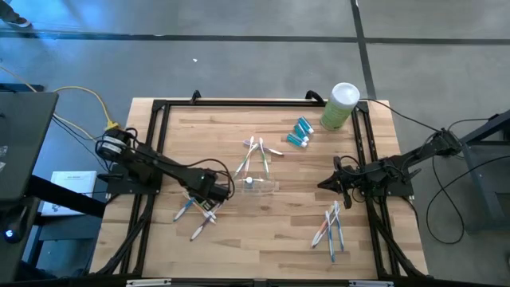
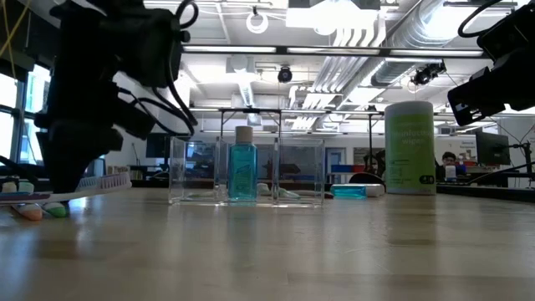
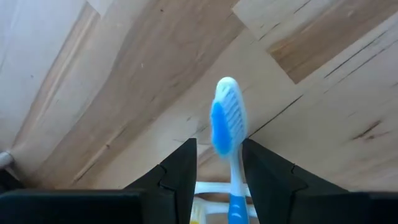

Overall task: Pick & Place toothbrushing station
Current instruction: Put the blue toothbrush into the left side of the transparent organizer

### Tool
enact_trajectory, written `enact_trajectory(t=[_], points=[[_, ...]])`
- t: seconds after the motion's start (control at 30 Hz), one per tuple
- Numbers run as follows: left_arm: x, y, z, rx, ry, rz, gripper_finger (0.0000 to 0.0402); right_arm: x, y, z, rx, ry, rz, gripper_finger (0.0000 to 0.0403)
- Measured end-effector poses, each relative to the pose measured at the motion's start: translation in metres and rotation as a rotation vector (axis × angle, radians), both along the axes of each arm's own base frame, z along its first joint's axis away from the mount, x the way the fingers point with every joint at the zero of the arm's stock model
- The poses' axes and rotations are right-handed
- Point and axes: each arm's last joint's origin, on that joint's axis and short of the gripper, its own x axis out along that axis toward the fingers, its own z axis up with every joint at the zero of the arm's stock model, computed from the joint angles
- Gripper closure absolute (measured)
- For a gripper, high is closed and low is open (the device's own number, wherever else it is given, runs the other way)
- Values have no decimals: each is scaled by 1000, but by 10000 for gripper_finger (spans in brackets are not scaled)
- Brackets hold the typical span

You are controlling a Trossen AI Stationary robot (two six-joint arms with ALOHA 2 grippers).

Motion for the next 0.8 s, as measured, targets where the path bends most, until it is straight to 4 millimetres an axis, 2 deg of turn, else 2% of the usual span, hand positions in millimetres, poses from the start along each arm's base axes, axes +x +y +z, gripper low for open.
enact_trajectory(t=[0.17,0.4,0.6,0.8], points=[[1,-1,-8,-4,37,-32,294,0,0,0,0,0,0,400],[3,-2,-9,8,22,-75,387,0,0,0,15,2,-4,400],[3,-4,-8,31,17,-90,394,0,0,0,18,2,-4,400],[6,-7,10,79,36,-112,396,0,0,0,23,3,-5,400]])
